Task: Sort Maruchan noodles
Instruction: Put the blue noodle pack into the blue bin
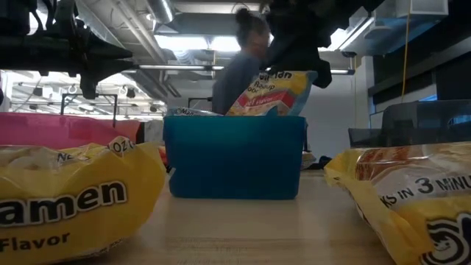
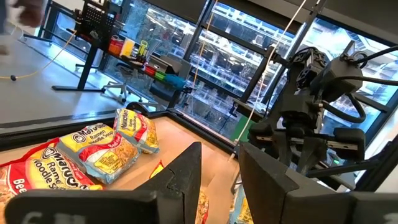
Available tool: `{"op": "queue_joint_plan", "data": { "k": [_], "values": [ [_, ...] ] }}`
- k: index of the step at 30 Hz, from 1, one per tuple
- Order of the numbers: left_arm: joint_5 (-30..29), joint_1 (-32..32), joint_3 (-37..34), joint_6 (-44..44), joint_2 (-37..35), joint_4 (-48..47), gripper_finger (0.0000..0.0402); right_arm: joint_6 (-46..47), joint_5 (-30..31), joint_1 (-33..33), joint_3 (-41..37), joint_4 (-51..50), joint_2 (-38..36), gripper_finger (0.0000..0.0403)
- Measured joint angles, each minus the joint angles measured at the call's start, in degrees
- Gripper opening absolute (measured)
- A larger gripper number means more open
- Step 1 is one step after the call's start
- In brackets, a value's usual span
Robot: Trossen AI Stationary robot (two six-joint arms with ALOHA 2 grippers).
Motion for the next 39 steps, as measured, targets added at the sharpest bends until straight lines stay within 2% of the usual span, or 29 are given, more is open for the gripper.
{"op": "queue_joint_plan", "data": {
  "k": [4, 14, 16, 20, 25, 32, 35, 39],
  "values": [
    [-0.1, 0.0, 0.0, 0.4, 0.0, 0.0, 0.0102, -0.2, -6.2, 0.0, 0.0, 3.8, 0.0, 0.012],
    [-0.1, 0.0, 0.0, 0.4, 0.0, -0.2, 0.0102, -0.3, -5.1, 0.0, 0.0, 5.5, 0.0, 0.0133],
    [-0.1, 0.0, 0.0, 0.4, 0.0, -0.2, 0.0102, 0.0, -7.1, 0.0, 0.0, 6.6, 0.0, 0.0133],
    [-0.1, 0.0, 0.0, 0.4, 0.0, -0.2, 0.0102, 1.9, -16.2, 0.0, 0.0, 9.1, 0.0, 0.0133],
    [0.0, 0.0, 0.0, 0.4, 0.0, -0.2, 0.0102, 4.3, -23.2, 0.8, 0.0, 6.4, 0.0, 0.0133],
    [0.0, 0.0, 0.0, 0.4, 0.0, -0.2, 0.0102, 8.2, -17.5, 3.8, 0.0, -14.8, 0.0, 0.0133],
    [0.0, 0.0, 0.0, 0.4, 0.0, -0.2, 0.0102, 9.5, -16.8, 5.4, 0.0, -17.4, 0.0, 0.0133],
    [0.0, 0.0, 0.0, 0.4, 0.0, -0.2, 0.0102, 9.5, -6.7, 6.9, 0.0, -16.9, 0.0, 0.0133]
  ]
}}
